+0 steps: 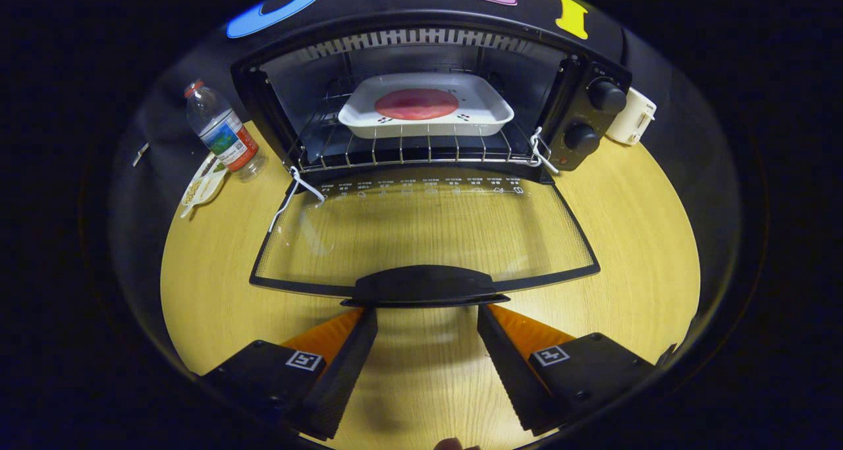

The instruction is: Open the toaster oven, put the food inside, and close the toaster oven door.

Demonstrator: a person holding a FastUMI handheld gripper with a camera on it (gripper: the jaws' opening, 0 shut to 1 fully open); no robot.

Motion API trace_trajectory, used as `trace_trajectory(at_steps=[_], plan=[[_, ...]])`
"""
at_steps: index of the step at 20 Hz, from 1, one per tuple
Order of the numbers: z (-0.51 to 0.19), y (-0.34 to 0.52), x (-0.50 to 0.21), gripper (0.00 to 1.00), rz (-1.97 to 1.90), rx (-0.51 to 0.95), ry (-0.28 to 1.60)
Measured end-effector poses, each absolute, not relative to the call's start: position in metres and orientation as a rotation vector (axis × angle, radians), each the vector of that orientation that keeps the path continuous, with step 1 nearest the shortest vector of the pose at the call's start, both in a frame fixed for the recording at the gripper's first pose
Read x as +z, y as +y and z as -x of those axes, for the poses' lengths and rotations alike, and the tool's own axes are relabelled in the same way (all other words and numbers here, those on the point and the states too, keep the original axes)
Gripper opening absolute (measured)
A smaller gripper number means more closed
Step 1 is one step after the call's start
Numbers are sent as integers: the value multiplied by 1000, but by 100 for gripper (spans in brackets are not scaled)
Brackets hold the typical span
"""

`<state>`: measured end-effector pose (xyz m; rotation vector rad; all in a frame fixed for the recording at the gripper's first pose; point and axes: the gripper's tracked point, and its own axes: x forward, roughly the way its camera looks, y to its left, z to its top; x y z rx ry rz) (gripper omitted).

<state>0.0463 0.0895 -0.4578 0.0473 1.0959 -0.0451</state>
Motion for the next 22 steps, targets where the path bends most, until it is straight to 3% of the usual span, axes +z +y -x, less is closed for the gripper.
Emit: trace_trajectory(at_steps=[22], plan=[[-90,72,-289,100,-26,-19,653]])
